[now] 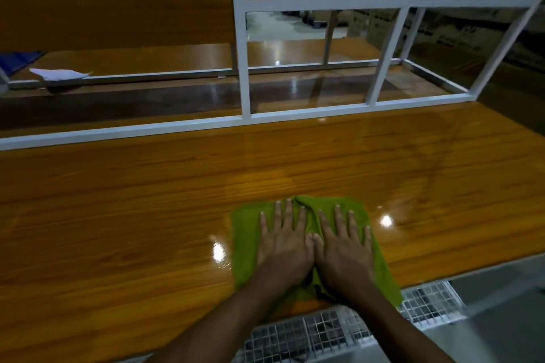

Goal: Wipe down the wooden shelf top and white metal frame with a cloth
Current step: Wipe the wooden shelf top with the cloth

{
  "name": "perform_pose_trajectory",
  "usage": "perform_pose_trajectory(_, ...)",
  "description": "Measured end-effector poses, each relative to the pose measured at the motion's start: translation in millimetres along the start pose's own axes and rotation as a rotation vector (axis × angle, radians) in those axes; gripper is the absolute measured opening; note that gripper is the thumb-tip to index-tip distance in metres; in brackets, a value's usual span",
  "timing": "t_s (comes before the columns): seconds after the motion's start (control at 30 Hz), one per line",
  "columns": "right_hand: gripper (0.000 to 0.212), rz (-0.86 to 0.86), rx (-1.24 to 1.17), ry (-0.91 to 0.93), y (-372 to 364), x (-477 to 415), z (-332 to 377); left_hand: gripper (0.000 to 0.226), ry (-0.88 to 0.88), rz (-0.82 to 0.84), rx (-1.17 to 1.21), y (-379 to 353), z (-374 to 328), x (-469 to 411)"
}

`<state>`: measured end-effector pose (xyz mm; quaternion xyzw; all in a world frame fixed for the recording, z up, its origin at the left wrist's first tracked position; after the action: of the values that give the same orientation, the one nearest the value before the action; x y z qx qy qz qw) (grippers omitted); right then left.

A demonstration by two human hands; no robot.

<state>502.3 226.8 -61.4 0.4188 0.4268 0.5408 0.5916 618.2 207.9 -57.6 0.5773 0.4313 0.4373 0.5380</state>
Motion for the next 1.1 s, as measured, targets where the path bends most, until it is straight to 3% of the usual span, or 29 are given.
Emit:
perform_pose_trajectory(0.17,0.076,0.058,0.05,-0.04,0.6,-51.9,-16.8,0.061,0.004,0.035,0.024,2.3,-8.2,-53.4)
perform_pose_trajectory(0.27,0.064,0.104,0.041,-0.053,-5.5,-78.1,-5.1,0.059,-0.006,0.016,0.025,4.9,8.0,-70.9)
perform_pose_trajectory(0.5,0.066,0.139,0.038,0.049,-22.5,-103.4,57.7,0.059,0.104,0.012,-0.009,7.1,76.4,-70.2)
perform_pose_trajectory(0.93,0.066,0.143,0.002,0.24,-61.1,-30.7,214.2,0.059,0.279,0.04,-0.002,3.8,220.2,37.1)
perform_pose_trajectory(1.1,0.086,0.164,0.008,0.295,-79.1,15.4,275.3,0.06,0.309,0.005,-0.023,2.8,270.7,100.9)
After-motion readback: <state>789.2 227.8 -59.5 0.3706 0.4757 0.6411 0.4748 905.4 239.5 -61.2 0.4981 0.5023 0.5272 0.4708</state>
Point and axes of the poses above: each hand's wrist, its own x-axis away from the middle knuckle, its own y-axis out of the back of the hand, z = x × y, the point moved 7 cm from there along -x, towards the middle knuckle, and after that the axes turned 7 degrees about -x, right-handed, at the moved point
